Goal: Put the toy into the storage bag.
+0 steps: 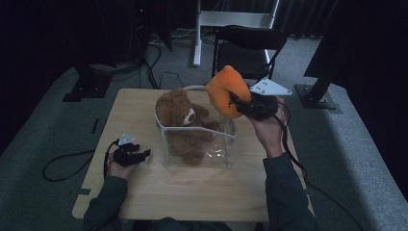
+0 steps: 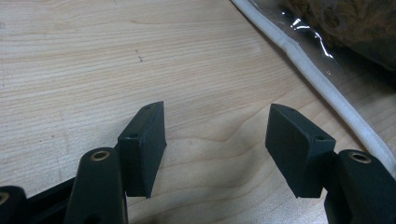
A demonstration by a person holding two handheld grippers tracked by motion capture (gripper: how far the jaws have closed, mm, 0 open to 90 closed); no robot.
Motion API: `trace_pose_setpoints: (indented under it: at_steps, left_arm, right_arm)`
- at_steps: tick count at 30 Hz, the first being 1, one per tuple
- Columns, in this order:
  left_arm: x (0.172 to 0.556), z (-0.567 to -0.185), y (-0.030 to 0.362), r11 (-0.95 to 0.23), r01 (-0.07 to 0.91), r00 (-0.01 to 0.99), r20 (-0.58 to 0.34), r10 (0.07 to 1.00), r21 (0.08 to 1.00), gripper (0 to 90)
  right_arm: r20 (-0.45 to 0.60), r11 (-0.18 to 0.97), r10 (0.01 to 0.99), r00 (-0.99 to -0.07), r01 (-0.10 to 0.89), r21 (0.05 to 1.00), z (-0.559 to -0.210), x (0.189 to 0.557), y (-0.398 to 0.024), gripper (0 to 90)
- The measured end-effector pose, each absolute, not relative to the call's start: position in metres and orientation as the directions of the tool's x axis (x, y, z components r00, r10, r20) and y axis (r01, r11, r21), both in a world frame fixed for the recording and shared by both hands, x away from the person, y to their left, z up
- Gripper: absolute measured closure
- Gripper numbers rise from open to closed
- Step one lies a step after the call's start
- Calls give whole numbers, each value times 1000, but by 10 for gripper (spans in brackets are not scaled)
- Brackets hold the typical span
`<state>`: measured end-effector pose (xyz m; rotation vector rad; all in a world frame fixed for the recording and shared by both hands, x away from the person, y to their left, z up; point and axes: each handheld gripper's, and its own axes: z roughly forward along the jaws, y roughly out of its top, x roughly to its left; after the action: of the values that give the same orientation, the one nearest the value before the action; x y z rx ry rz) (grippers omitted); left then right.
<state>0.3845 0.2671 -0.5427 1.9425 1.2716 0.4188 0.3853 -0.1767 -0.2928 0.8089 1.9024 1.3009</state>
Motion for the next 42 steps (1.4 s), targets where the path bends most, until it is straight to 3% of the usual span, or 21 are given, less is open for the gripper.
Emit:
trace_pose_setpoints:
  at_steps: [23, 42]
  left_arm:
    - [385, -543, 267, -212, 633, 450, -131, 883, 744, 384]
    - [385, -543, 267, -215, 633, 451, -128, 883, 744, 383]
  right_arm:
    - [-199, 321, 755, -625, 87, 943, -293, 381, -150, 476]
    - [-219, 382, 708, -671, 103, 919, -315, 381, -123, 475]
